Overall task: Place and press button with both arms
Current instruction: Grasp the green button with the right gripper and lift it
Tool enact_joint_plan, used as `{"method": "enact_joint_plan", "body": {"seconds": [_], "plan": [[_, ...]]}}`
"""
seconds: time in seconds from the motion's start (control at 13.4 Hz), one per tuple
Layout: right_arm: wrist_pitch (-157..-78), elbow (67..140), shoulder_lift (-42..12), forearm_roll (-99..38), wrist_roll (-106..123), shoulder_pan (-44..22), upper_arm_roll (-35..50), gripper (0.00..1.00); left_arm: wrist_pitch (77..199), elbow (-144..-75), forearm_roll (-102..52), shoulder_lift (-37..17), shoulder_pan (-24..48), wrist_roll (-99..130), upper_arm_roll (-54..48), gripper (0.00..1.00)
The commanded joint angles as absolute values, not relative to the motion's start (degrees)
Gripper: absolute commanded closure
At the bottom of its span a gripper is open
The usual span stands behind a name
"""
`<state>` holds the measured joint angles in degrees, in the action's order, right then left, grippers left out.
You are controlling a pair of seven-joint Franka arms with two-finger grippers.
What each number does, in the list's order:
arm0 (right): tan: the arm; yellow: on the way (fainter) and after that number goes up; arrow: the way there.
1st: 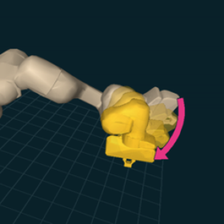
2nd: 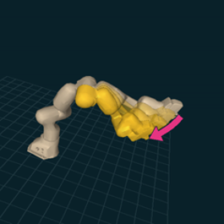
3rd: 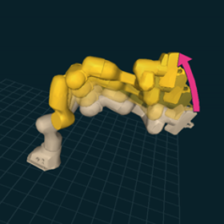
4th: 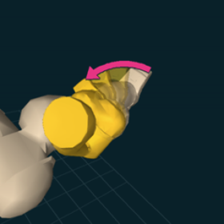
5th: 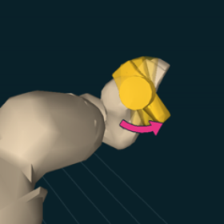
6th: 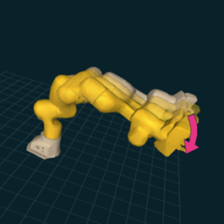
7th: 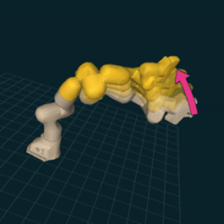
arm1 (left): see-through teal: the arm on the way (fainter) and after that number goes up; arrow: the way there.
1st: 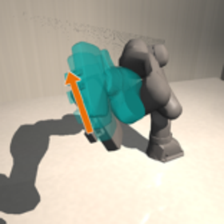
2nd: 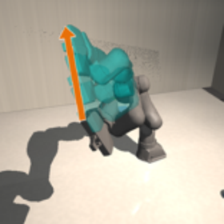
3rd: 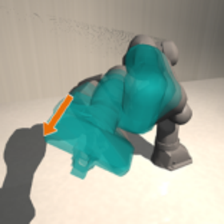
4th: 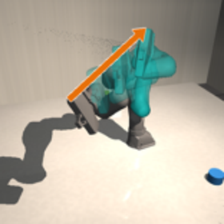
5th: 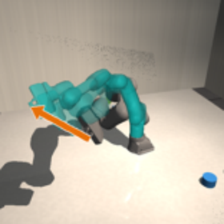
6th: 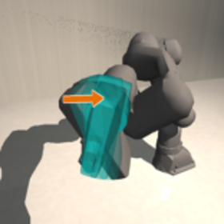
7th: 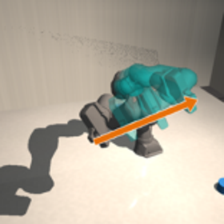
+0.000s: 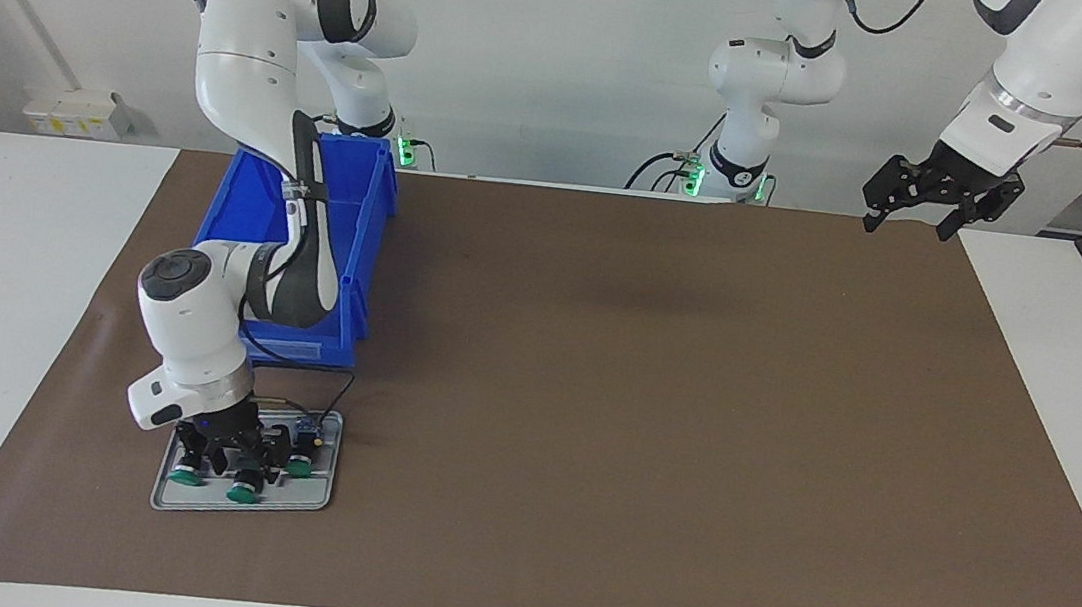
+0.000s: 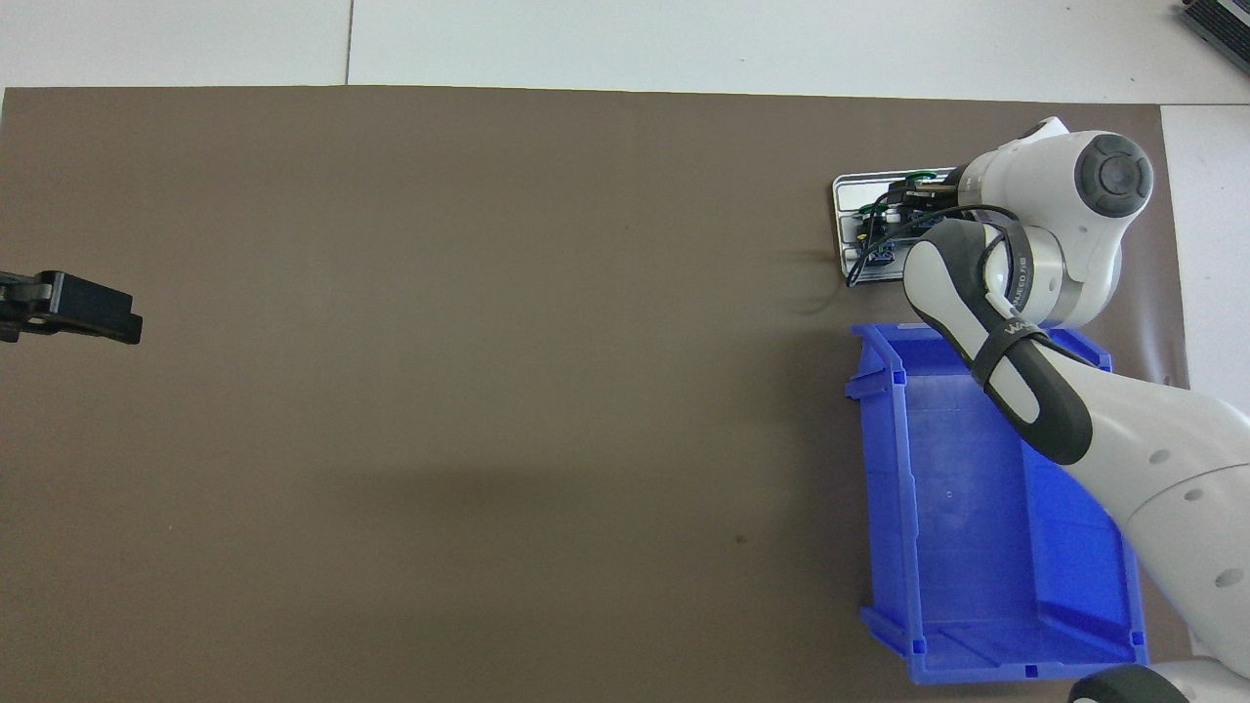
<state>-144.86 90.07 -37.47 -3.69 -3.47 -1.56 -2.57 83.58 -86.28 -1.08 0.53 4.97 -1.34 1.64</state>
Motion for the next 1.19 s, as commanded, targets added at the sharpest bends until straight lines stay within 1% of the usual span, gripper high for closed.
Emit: {"method": "enact_joint_plan", "body": {"seconds": [0.0, 0.22, 0.3, 0.52, 0.6, 0.67, 0.74, 0.82, 0.97, 1.12], "plan": [[-143.3, 91.4, -35.7, -4.5, -0.7, -0.5, -2.0, 0.21, 83.2, -87.1, -0.8, 1.3, 4.7, -2.1, 1.5, 0.0], [-142.6, 91.9, -35.2, -4.5, 0.5, 0.0, -1.9, 0.22, 83.2, -87.1, -0.8, 1.3, 4.7, -2.1, 1.5, 0.0], [-142.6, 92.3, -35.2, -4.5, 0.9, 0.0, -1.9, 0.25, 83.2, -87.1, -0.8, 1.3, 4.7, -2.1, 1.5, 0.0], [-142.7, 93.0, -35.0, -4.6, 1.0, -0.1, -1.8, 0.28, 83.2, -87.1, -0.8, 1.3, 4.7, -2.1, 1.5, 0.0], [-142.7, 93.1, -35.0, -4.6, 1.0, -0.1, -1.8, 0.31, 83.2, -87.1, -0.8, 1.3, 4.7, -2.1, 1.5, 0.0], [-142.7, 93.2, -35.0, -4.6, 0.9, -0.2, -1.8, 0.38, 83.2, -87.1, -0.8, 1.3, 4.7, -2.1, 1.5, 0.0], [-142.7, 93.0, -35.0, -4.6, 1.0, -0.1, -1.8, 0.59, 83.2, -87.1, -0.8, 1.3, 4.7, -2.1, 1.5, 0.0], [-142.5, 92.6, -35.0, -4.5, 1.0, -0.1, -1.8, 1.0, 83.2, -87.1, -0.8, 1.3, 4.7, -2.1, 1.5, 0.0], [-139.2, 89.8, -35.0, -4.7, 0.3, -0.4, -1.8, 1.0, 83.2, -87.1, -0.8, 1.3, 4.7, -2.1, 1.5, 0.0], [-130.2, 83.2, -34.9, -4.1, -1.2, -1.3, -2.2, 1.0, 83.2, -87.1, -0.8, 1.3, 4.7, -2.1, 1.5, 0.0]]}}
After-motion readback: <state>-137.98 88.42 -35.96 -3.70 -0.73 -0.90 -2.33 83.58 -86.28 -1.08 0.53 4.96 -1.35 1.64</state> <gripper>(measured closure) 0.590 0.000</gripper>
